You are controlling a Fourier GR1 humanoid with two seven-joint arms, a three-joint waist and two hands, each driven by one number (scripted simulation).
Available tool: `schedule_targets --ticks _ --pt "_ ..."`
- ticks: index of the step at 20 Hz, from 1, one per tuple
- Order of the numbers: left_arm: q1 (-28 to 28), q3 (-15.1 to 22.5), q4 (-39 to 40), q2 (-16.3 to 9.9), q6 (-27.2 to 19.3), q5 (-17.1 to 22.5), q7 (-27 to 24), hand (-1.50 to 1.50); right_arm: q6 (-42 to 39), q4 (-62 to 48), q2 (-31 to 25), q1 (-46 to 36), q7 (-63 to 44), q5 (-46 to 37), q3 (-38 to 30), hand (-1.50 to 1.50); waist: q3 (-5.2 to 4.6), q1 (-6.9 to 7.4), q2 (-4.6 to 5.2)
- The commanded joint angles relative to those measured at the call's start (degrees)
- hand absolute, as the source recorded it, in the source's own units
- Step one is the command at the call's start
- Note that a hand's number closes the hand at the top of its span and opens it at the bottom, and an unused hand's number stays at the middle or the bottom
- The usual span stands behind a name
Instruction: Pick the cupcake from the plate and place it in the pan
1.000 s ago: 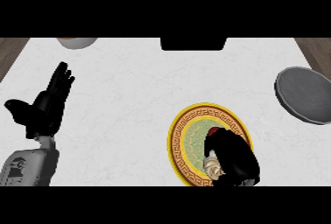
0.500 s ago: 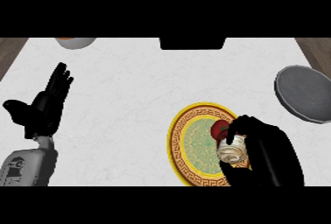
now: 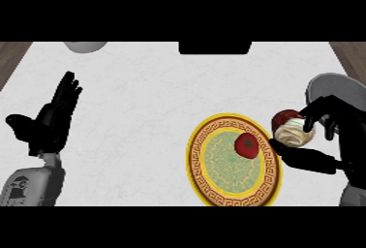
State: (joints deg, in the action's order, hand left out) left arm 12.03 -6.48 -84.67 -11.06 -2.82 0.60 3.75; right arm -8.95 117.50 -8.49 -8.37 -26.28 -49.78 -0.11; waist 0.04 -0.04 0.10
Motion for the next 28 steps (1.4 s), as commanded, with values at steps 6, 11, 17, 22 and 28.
schedule_targets --ticks 6,11,17,22,28 --pt "1.7 1.05 -0.43 0.65 -0.18 -0.55 2.36 0.0 5.1 -27.14 -13.32 -7.66 18.72 11.29 -22.16 1.5 0.08 0.65 0.19" --pt "4.46 -0.11 2.4 0.69 -0.85 -0.66 0.7 0.0 11.93 -47.5 -18.95 -14.97 27.49 8.17 -25.0 1.5 0.06 1.14 0.53" --pt "2.01 2.57 0.41 2.66 -0.66 -1.53 0.15 0.0 21.87 -70.08 -25.95 -22.98 36.77 4.24 -28.22 1.5 0.18 2.99 1.04" --pt "3.17 1.53 -0.23 1.34 0.53 -0.34 1.71 0.0 28.34 -85.28 -27.53 -27.86 44.43 5.59 -31.24 1.5 0.3 3.73 1.3" --pt "4.29 2.24 2.61 2.95 -0.08 -1.03 -0.96 0.0 23.54 -96.35 -28.81 -30.21 47.56 8.11 -33.37 -1.5 0.35 3.61 1.69"
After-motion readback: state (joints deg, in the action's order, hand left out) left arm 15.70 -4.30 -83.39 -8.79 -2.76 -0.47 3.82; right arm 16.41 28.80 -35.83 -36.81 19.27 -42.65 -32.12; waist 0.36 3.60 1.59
